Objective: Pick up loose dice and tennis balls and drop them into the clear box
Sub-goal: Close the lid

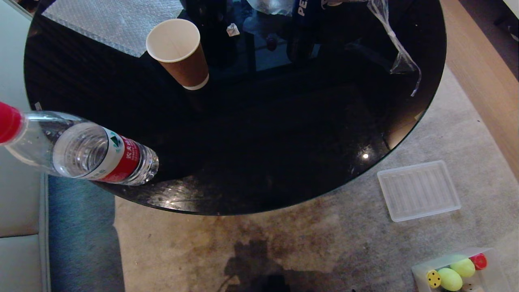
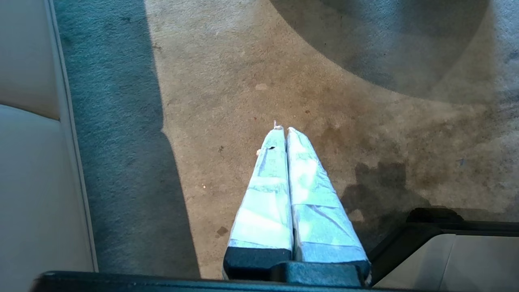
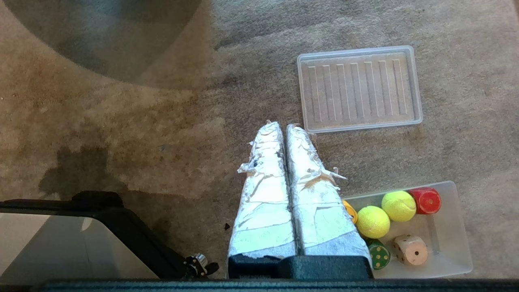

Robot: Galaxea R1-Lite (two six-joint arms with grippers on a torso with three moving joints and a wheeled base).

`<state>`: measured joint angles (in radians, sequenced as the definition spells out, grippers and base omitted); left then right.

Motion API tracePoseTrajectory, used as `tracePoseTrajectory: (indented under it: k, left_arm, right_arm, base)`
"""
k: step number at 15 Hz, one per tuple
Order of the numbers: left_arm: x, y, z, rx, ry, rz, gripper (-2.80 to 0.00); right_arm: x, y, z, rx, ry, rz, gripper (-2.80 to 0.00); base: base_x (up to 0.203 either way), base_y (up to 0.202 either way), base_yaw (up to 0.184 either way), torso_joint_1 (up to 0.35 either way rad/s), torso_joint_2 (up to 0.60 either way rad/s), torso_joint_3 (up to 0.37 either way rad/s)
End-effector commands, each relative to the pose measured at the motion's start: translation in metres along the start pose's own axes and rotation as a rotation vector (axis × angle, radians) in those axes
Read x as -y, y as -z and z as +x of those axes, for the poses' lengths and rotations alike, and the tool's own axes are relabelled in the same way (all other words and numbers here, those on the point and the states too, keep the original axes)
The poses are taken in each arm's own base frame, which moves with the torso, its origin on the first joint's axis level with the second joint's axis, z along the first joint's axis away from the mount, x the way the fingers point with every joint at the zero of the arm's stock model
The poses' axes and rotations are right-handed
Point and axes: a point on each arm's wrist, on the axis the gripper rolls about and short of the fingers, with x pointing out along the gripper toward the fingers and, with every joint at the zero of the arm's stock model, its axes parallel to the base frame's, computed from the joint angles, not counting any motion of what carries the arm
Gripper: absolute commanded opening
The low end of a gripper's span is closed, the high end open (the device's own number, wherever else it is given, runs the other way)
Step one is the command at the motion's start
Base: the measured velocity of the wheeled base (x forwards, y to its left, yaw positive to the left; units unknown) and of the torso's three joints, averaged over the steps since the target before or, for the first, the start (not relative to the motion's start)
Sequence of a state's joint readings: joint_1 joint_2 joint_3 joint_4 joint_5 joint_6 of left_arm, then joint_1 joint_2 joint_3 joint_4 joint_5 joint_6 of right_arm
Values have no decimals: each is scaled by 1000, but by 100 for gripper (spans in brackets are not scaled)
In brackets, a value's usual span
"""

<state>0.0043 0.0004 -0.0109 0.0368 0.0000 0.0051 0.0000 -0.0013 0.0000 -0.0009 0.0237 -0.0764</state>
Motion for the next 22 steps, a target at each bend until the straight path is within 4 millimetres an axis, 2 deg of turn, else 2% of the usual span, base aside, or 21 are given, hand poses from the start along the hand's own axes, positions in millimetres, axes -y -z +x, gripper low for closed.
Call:
tracePoseTrajectory:
  k: [1, 8, 16, 22]
  left_arm:
    - [0, 0, 0, 0, 0, 1, -280]
    - [0, 0, 0, 0, 0, -2, -280]
    - [0, 0, 0, -1, 0, -2, -280]
    - [0, 0, 0, 0, 0, -1, -280]
  right_arm:
    - [0, 0, 0, -2, -1, 0, -280]
    - [0, 0, 0, -2, -1, 0, -280]
    - [0, 0, 0, -2, -1, 0, -280]
    - [0, 0, 0, -2, 0, -5, -280]
  base:
    - [0, 0, 0, 0, 0, 0]
    - [0, 0, 0, 0, 0, -4]
    - [0, 0, 0, 4, 2, -176]
    - [0, 0, 0, 1, 1, -43]
